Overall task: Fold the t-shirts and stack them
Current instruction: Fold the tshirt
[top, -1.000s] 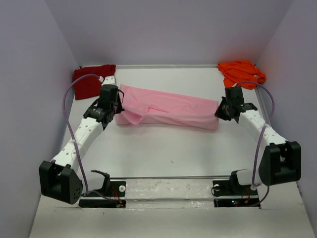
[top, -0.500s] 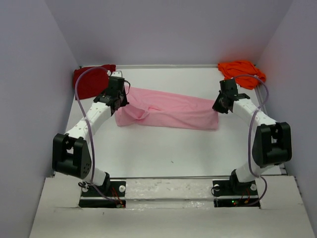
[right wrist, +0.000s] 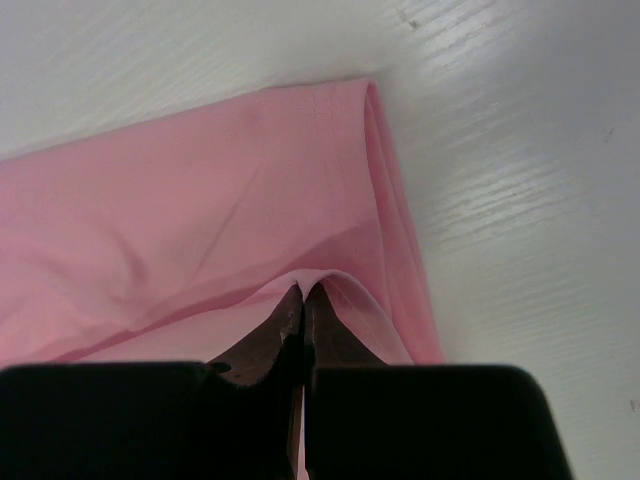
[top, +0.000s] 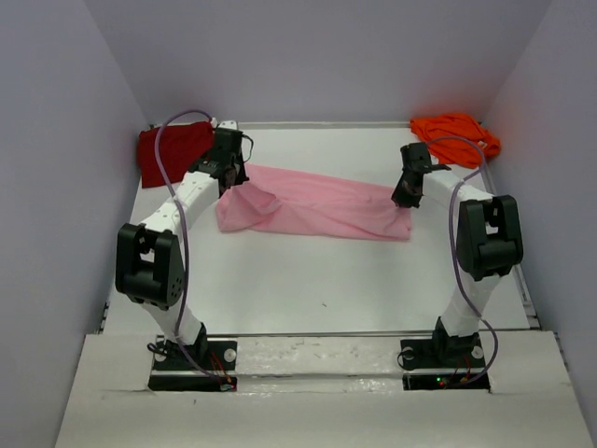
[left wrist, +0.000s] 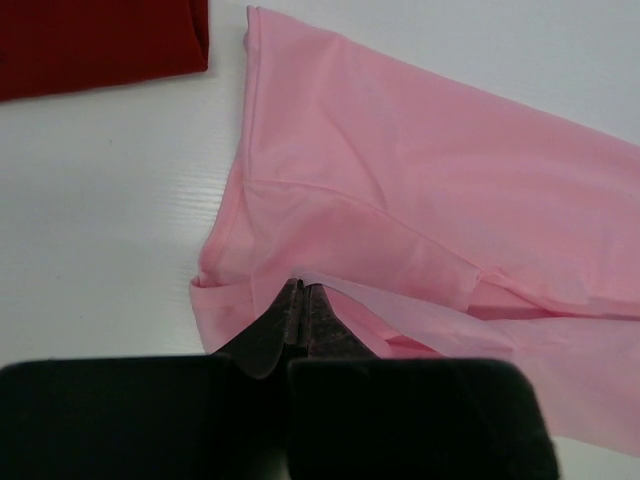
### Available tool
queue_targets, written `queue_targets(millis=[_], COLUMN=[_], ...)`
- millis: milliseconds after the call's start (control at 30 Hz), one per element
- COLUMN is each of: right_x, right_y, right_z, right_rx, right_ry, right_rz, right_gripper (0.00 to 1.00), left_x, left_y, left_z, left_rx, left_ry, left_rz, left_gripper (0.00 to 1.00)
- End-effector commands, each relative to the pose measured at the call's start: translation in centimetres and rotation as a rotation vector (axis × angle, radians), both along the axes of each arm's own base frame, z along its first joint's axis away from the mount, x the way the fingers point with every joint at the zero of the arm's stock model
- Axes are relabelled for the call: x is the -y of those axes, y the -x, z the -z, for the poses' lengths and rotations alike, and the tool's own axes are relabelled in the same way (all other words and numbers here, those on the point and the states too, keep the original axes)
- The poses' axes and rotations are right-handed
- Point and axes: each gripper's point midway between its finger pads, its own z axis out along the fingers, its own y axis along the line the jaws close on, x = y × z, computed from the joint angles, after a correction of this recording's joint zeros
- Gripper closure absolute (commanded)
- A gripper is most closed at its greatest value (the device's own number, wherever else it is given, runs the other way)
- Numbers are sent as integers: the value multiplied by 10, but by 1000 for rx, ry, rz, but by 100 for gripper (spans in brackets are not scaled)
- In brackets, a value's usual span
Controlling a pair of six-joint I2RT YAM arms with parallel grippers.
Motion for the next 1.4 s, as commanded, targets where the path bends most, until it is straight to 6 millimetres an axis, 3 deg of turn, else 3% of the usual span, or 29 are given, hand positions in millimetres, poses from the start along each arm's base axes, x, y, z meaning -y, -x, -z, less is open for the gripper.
queue_targets(millis=[0, 167, 200, 267, 300, 333, 400, 500, 767, 867, 967, 1167, 1200, 1367], right_x=[-1, 1, 1, -1, -4, -5, -6, -5, -8, -19, -33, -47, -48, -52], right_y=[-23, -29, -29, -32, -34, -36, -38, -43, -42, -41, -41, -58, -60, -79], right_z=[-14, -11, -10, -11, -13, -15, -22, -40, -84, -97, -100, -80, -68, -57], right_rx=[62, 59, 55, 59, 62, 66, 88, 127, 223, 249, 257, 215, 192, 179], right_ry=[24, 41, 43, 37, 24, 21, 20, 30, 23, -6, -43, -86, -87, -90], right_rz=[4, 3, -1, -10, -24, -29, -37, -53, -100, -146, -200, -245, -246, -252], right_gripper=[100, 100, 95, 76, 63, 52, 47, 37, 35, 34, 34, 34, 34, 34], left_x=[-7, -13, -16, -25, -27, -28, -35, -39, -43, -29, -4, 42, 50, 92], left_y=[-12, -17, -19, -21, -23, -24, -25, -25, -14, -4, 8, 20, 21, 15], left_z=[-4, 20, 22, 27, 31, 32, 33, 28, -22, -40, -43, -21, -18, 4], left_rx=[12, -32, -35, -45, -48, -49, -39, -14, 96, 127, 123, 71, 65, 12], left_ry=[-42, -59, -63, -60, -56, -53, -53, -49, -35, -3, 53, 143, 148, 176], left_rz=[-15, -26, -36, -60, -66, -70, -88, -101, -116, -79, -11, 64, 77, 142], left_gripper=[100, 100, 100, 94, 88, 69, 61, 43, 37, 36, 36, 36, 36, 36])
